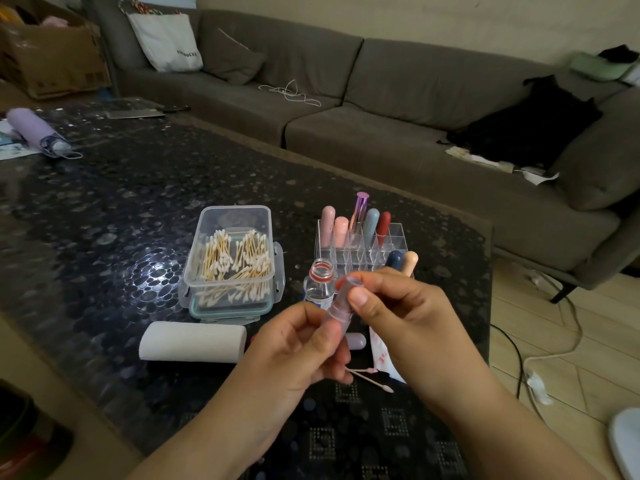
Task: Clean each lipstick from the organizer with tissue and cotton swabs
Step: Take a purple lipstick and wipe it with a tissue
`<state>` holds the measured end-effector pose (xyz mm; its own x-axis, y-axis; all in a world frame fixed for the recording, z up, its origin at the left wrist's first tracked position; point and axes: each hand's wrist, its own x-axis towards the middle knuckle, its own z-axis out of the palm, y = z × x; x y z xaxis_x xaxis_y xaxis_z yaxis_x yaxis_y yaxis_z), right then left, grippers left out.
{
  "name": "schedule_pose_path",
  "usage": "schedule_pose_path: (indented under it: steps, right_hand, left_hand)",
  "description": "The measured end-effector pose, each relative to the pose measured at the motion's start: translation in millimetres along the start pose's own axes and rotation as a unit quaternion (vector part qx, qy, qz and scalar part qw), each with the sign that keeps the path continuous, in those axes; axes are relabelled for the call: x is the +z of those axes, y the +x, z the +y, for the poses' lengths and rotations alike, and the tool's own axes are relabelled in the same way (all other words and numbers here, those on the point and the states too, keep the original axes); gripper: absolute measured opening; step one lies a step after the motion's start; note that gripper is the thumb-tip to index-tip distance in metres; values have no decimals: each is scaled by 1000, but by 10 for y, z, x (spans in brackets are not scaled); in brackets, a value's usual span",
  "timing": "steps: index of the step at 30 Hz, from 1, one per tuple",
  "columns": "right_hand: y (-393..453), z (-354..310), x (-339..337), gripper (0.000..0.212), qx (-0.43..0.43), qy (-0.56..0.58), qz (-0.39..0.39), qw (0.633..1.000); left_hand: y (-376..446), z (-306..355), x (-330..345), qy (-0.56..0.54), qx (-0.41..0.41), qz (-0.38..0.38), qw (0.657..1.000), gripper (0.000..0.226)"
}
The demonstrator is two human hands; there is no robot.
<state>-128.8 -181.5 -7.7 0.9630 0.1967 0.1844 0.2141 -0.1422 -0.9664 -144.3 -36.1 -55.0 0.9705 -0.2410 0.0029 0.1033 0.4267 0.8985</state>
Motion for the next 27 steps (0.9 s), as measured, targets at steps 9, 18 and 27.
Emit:
schedule_pose_path:
  steps: [9, 18, 27]
  right_hand:
    - [-20, -34, 12, 25, 2, 76, -29, 997]
    - [-33, -77, -33, 21, 3, 101, -51, 994]
    - [-48, -122, -58, 23, 12, 23, -13, 1000]
  left_hand:
    - [7, 30, -41, -98, -51, -112, 988, 43]
    - [-7, 71, -91, -124, -88, -208, 966, 40]
    - [-12, 29, -22, -5, -41, -52, 998, 68]
